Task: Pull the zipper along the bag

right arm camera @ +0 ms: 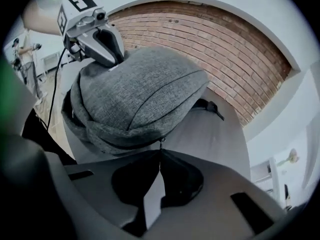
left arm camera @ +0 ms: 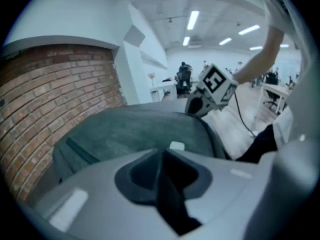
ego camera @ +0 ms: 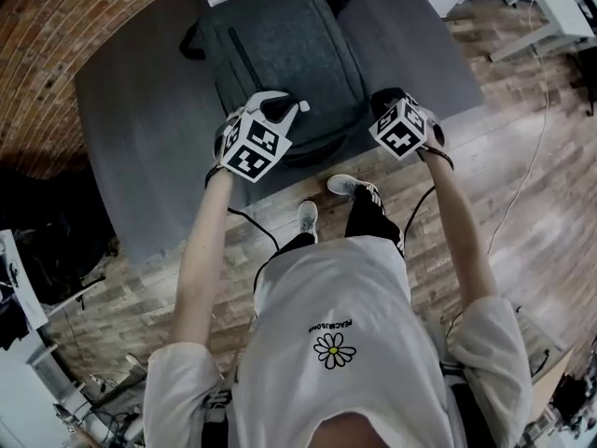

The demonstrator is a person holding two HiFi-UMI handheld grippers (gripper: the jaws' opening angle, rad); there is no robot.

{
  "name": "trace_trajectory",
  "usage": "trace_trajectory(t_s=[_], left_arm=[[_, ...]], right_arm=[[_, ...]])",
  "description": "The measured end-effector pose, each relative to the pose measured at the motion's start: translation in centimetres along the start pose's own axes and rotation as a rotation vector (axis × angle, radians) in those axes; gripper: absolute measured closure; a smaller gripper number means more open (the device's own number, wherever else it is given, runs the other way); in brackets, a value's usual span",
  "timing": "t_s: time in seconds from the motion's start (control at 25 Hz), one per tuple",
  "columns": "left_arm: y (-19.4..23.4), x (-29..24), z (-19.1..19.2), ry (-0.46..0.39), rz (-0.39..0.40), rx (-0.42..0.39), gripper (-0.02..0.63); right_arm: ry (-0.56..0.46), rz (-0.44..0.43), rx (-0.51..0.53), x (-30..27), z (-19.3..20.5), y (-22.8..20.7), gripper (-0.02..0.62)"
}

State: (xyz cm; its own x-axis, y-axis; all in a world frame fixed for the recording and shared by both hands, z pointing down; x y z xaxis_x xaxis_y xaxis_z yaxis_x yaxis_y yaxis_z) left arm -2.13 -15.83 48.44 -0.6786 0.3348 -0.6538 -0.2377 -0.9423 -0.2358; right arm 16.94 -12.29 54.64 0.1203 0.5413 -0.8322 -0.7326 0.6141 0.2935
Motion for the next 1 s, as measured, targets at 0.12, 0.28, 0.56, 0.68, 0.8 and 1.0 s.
trace_trajectory(t_s=[0.12,0.28,0.56,0.68,0.8,1.0], left_arm=[[0.2,-0.4,0.0,-0.017,0.0,0.026,0.554],[0.3,-0.5,0.1,-0.027,-0.01,0.025,0.554],[-0.1,-0.6,0.1,-0.033,-0.024,0.014,0.552],[0.3,-0.4,0.2,-0.029,-0.028,0.015,0.552],[0.2,-0.4,0.1,-0.027,-0.037,0.013,0.552],[-0.2,-0.5,0.0,-0.023,-0.039,0.019,0.552]], right_arm=[[-0.026,-0.001,-0.068,0.8,-0.1,0.7,0.589],[-0.054,-0.012,-0.063,2.4,-0.5,2.4,0.591],[-0.076,0.092,-0.083,2.7,3.3,5.9,0.594],[-0.133,0.102,-0.193,2.5,2.3,4.0,0.475],[-0.149,0.076,-0.185,1.6,1.0,2.2,0.44],[-0.129,0.047,-0.014,-0.5,-0.2,1.0,0.446]])
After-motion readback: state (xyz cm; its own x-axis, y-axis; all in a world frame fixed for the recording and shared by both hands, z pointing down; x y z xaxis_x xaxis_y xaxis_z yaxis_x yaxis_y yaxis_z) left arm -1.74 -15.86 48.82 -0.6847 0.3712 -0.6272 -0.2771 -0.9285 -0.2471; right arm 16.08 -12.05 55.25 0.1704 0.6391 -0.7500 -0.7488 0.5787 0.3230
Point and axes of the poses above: the fingertips, and each gripper's own axes: x backward along the fingers, y to its left, z out of its underside, the point moved 4 cm from there along x, backward along the fingers, and after that the axes turned 1 degree about -x, right-handed, at the moved point
